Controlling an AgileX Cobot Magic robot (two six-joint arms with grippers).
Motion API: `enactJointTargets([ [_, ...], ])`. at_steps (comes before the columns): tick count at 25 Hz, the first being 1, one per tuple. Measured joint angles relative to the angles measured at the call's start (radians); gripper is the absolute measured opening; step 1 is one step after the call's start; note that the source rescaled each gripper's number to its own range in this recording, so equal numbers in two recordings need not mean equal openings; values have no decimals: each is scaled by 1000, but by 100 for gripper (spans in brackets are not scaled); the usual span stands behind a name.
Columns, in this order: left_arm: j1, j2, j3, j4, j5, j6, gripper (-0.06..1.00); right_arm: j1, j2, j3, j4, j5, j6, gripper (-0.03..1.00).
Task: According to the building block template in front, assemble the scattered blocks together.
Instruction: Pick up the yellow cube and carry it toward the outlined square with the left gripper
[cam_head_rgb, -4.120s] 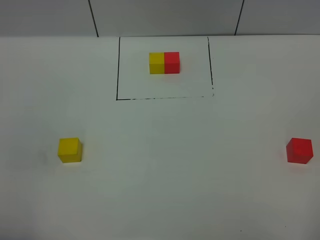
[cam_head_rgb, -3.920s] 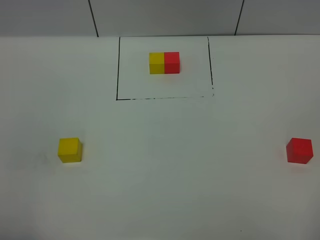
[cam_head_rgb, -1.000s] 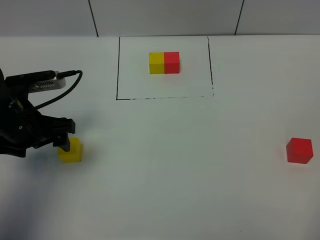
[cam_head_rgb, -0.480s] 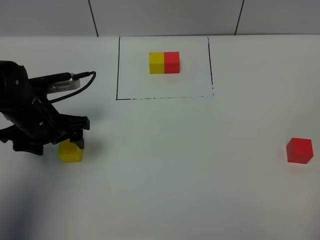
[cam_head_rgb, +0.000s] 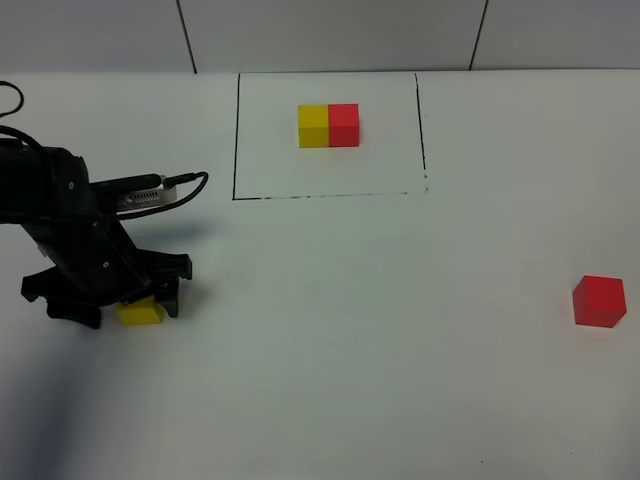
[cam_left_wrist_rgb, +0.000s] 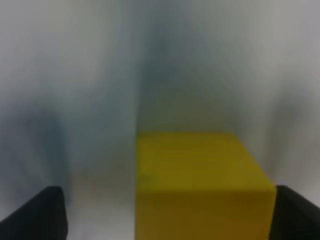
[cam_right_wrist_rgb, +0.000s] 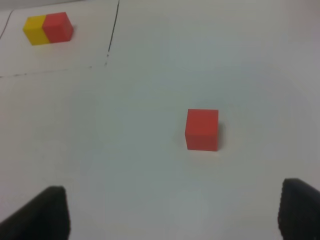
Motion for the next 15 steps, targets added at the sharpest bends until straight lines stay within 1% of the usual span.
enactJointTargets([
  [2,0,5,-6,0,-2,0,71,0,0,0,0,0,0,76],
  [4,0,7,-8,2,-2,0,60,0,0,0,0,0,0,76],
  [5,0,8,-8,2,-4,0,50,0,0,0,0,0,0,76],
  [6,0,8,-8,2,-6,0,37,0,0,0,0,0,0,76],
  [8,0,9,-8,0,-10,0,7,0,0,0,0,0,0,76],
  [9,0,10,-8,-3,-10,0,0,0,0,0,0,0,-1,76],
  [13,0,11,-16,-3,-1,8,0,0,0,0,0,0,-1,76],
  [15,0,14,-41,-3,31,53,0,0,0,0,0,0,-1,76],
])
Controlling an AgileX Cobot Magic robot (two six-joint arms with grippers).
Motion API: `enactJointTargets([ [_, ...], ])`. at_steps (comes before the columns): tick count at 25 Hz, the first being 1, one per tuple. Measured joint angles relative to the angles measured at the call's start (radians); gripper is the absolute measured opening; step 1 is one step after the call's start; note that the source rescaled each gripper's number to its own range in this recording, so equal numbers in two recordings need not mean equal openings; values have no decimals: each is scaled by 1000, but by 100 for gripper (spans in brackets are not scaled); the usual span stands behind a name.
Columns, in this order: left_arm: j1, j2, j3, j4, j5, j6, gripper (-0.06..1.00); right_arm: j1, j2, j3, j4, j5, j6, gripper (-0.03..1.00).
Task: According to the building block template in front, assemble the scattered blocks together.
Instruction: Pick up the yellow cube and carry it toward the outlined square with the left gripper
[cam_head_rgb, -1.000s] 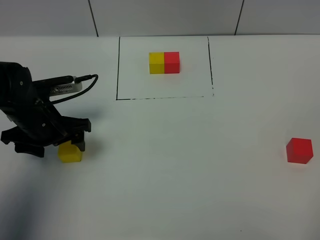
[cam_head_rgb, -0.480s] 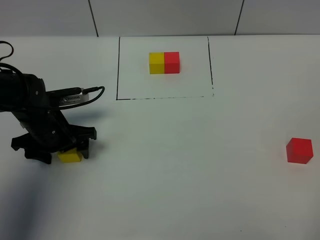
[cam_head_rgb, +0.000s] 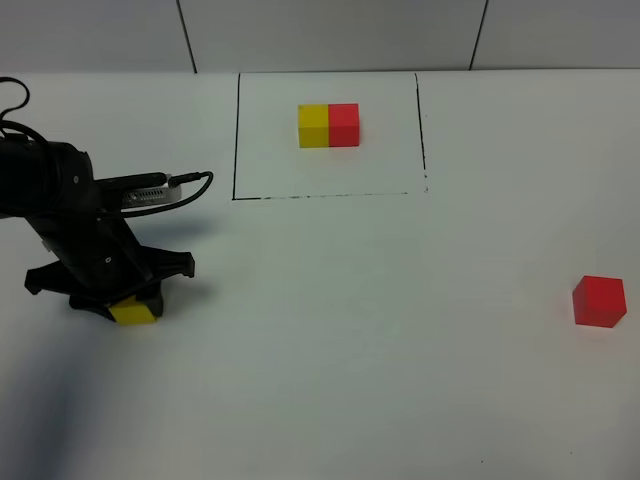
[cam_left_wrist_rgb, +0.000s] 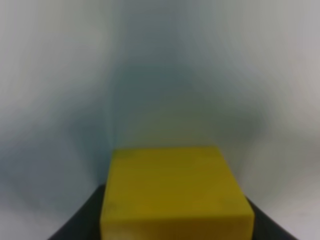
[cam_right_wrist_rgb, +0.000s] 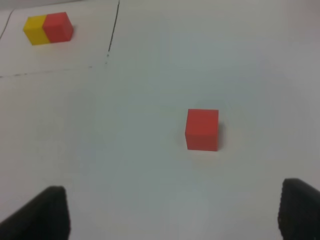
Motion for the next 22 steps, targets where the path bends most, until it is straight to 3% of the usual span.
enactJointTargets([
  [6,-36,0,-141,4,115,385,0,0,0,0,1,0,0,76],
  [11,-131,43,-302,4,189,765,0,0,0,0,9,0,1,76],
  [14,-196,116,-421,6,279,924,0,0,0,0,10,0,1,76],
  [18,-273,216,-567,26,337,1026,0,0,0,0,12,0,1,76],
  [22,-337,296,-705,84,365,1039,0,0,0,0,13,0,1,76],
])
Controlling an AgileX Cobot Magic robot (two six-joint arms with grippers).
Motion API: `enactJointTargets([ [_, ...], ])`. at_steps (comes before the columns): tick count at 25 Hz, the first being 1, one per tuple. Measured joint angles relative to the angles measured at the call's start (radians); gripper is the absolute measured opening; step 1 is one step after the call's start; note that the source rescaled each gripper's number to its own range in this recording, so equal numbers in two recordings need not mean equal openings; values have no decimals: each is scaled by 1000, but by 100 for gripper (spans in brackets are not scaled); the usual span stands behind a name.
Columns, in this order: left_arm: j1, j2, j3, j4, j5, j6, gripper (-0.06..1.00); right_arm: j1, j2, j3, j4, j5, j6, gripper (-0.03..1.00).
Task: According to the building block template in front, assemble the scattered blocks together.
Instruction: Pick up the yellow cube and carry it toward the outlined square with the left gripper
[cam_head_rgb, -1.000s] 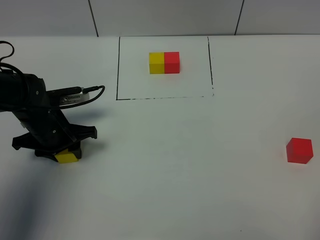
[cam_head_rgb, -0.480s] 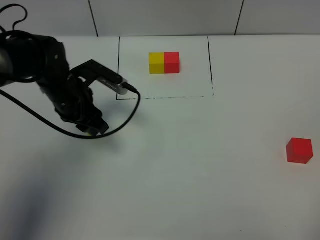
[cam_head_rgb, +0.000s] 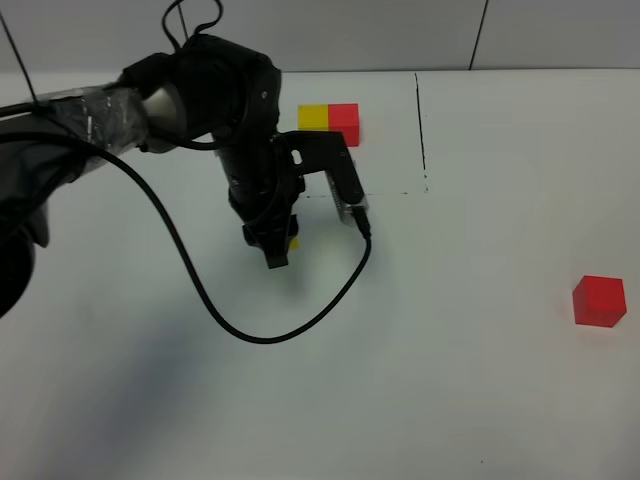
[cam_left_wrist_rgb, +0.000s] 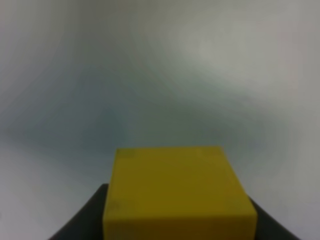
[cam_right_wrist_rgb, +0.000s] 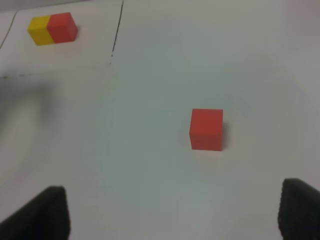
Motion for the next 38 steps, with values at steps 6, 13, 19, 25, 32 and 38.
enactJointTargets([
  [6,-43,109,-172,37,67,62,0,0,0,0,0,0,-1,76],
  [13,-49,178,-222,31,78,152,0,0,0,0,3,0,-1,76],
  [19,-49,203,-225,20,71,161,0,0,0,0,5,0,-1,76],
  [25,-49,210,-225,-26,65,210,0,0,0,0,6,0,-1,76],
  [32,-49,211,-225,-127,9,241,0,0,0,0,6,0,-1,76],
  [38,-49,211,-225,-130,2,243,0,0,0,0,6,0,-1,76],
])
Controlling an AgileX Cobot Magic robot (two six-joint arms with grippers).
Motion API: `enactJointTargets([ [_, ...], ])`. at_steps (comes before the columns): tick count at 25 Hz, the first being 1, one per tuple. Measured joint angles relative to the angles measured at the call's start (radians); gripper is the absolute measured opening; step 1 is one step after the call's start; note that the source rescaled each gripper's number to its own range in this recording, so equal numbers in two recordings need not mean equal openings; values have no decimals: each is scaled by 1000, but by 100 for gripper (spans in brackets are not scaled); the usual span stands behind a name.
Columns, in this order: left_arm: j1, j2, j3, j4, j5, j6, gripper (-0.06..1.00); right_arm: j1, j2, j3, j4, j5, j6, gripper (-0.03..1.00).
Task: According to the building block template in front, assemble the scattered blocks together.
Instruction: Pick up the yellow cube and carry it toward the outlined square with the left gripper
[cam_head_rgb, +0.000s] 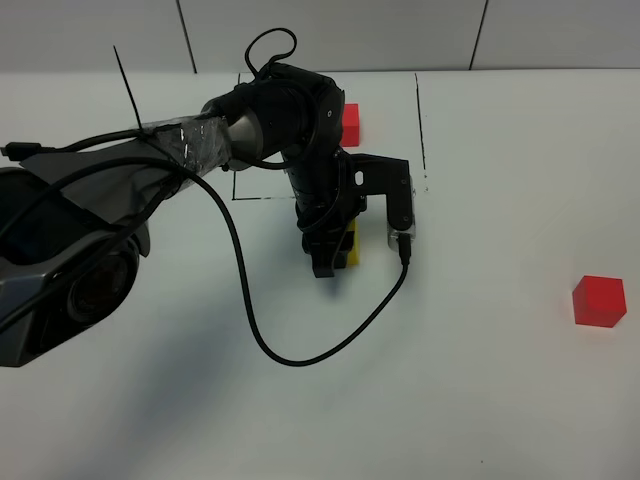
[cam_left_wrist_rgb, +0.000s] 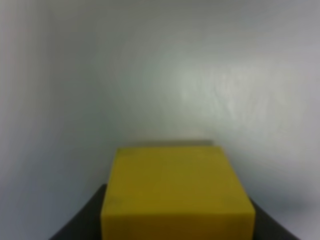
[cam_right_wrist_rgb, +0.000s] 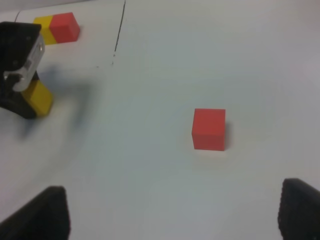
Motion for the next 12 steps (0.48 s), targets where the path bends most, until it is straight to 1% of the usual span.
enactJointTargets([
  [9,0,0,0,0,0,-1,0,0,0,0,0,0,0,76],
  [11,0,0,0,0,0,-1,5,0,0,0,0,0,0,76],
  [12,0,0,0,0,-1,-1,10,0,0,0,0,0,0,76],
])
